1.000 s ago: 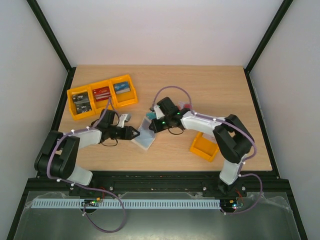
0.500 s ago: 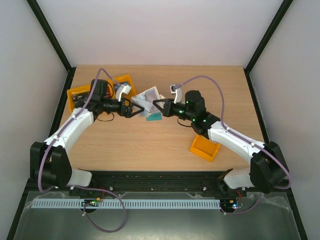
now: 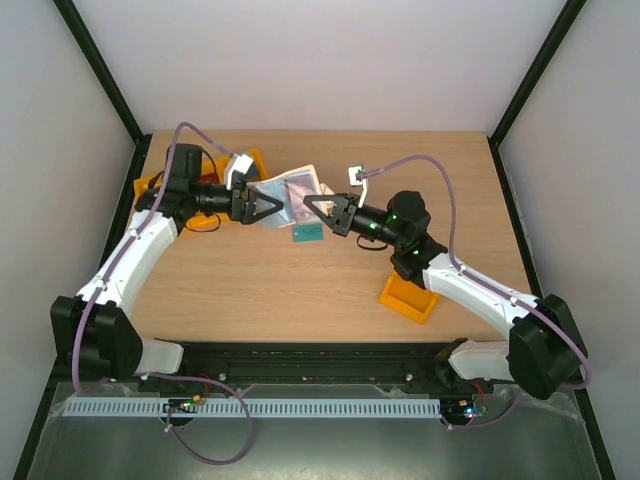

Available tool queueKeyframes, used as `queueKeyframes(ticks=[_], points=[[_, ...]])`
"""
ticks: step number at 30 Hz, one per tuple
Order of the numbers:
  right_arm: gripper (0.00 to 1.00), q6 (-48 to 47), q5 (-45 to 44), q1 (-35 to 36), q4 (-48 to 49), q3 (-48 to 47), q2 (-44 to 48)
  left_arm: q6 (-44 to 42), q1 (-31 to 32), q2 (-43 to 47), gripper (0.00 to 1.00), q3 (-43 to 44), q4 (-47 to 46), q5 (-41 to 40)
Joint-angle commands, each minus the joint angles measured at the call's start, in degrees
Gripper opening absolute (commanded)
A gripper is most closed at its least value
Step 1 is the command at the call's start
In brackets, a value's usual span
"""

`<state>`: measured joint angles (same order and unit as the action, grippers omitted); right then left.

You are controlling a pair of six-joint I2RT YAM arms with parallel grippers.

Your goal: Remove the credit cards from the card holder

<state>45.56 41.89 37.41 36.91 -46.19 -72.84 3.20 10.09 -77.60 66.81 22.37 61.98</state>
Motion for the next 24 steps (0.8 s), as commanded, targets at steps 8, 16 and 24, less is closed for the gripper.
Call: queueKeyframes(ticks=[8, 16, 24], points=[[0.02, 1.1, 3.1, 0.0, 8.6, 0.1, 2.7, 5.3, 2.1, 0.7, 0.96, 1.0, -3.2, 11.3], [0.31, 0.3, 4.1, -0.8, 5.9, 1.4, 2.8, 1.5, 3.3, 1.2, 0.1, 3.3, 2.0, 10.9], [0.8, -7.6, 5.3, -6.3, -6.4, 0.8, 7.5, -13.4, 3.7, 1.7, 0.02, 9.6, 14.7, -0.4]])
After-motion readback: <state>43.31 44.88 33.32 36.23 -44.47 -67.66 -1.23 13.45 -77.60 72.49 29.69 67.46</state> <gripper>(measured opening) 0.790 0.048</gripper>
